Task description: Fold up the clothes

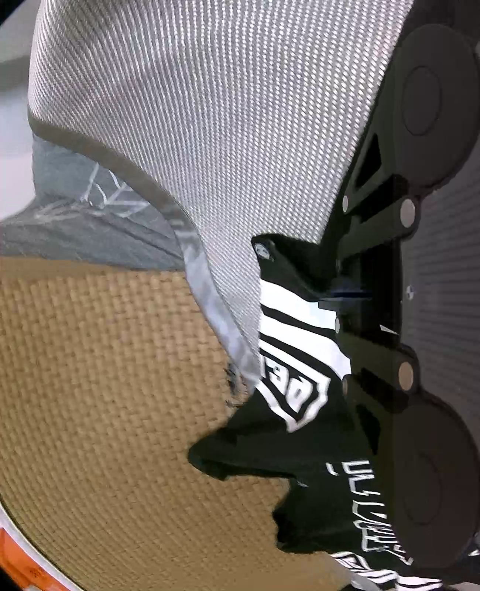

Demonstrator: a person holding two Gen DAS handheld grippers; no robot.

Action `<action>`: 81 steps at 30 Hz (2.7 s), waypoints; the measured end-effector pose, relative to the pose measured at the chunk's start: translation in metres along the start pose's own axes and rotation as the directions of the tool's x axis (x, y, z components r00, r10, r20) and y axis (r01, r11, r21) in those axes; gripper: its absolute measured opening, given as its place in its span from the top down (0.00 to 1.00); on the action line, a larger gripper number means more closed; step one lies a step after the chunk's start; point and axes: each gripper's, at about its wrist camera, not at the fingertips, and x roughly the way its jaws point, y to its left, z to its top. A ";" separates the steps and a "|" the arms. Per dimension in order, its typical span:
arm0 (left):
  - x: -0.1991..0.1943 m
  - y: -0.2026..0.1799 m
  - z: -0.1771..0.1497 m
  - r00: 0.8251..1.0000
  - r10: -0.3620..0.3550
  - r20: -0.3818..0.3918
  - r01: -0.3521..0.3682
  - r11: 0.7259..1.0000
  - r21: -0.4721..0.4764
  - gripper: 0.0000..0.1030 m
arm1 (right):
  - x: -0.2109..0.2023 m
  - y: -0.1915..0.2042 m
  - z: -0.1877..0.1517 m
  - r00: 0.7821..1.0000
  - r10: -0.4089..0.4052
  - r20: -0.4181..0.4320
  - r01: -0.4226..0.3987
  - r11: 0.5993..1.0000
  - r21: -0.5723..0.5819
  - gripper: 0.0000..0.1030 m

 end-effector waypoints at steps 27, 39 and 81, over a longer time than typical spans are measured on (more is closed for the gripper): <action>-0.003 0.001 0.003 1.000 -0.004 -0.001 0.004 1.000 -0.005 0.05 | -0.133 -0.071 0.022 0.988 -0.133 0.078 0.140 0.985 -0.098 0.67; -0.003 0.002 0.004 1.000 -0.005 -0.007 0.005 1.000 -0.007 0.05 | -0.212 -0.120 -0.038 0.952 -0.306 0.019 0.306 0.945 -0.114 0.63; -0.006 0.008 0.006 0.999 -0.034 0.000 0.034 0.999 -0.040 0.03 | -0.184 0.133 -0.140 0.919 0.096 0.383 0.390 -0.069 -0.918 0.90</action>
